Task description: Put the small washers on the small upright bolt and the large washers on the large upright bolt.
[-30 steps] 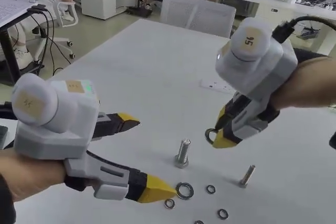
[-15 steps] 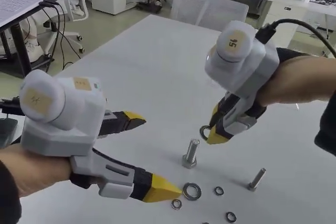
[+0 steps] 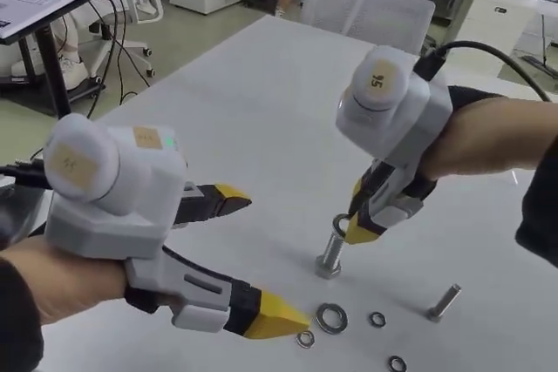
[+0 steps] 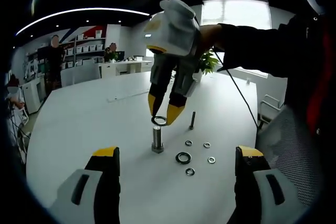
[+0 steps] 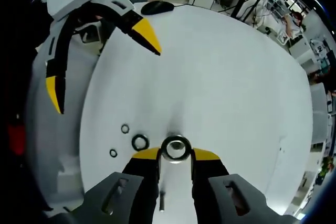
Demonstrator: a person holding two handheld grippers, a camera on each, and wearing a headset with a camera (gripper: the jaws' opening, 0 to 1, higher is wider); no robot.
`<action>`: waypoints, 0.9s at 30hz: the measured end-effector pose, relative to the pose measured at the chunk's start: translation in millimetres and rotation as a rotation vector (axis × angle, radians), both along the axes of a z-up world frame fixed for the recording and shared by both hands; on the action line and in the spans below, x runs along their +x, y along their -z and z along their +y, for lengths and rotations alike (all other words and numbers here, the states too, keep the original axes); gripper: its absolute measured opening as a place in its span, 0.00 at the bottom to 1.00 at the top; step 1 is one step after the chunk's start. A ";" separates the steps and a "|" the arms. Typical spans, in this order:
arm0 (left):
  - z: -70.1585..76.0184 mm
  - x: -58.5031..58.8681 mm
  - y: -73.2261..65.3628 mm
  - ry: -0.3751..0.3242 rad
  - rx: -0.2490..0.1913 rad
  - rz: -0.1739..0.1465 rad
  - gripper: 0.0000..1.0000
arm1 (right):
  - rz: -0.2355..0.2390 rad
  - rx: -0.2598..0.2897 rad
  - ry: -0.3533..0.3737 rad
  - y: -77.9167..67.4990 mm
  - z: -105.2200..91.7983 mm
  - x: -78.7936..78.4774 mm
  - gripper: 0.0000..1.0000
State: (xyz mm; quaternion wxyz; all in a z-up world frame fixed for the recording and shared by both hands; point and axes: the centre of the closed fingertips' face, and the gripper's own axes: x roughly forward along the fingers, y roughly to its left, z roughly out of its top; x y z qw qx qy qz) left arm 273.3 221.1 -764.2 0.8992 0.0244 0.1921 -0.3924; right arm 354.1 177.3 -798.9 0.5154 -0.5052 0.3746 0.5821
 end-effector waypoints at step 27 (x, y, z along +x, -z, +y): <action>6.7 -2.5 1.6 -0.015 -0.008 0.001 0.91 | 0.021 -0.059 -0.010 20.2 4.2 2.7 0.23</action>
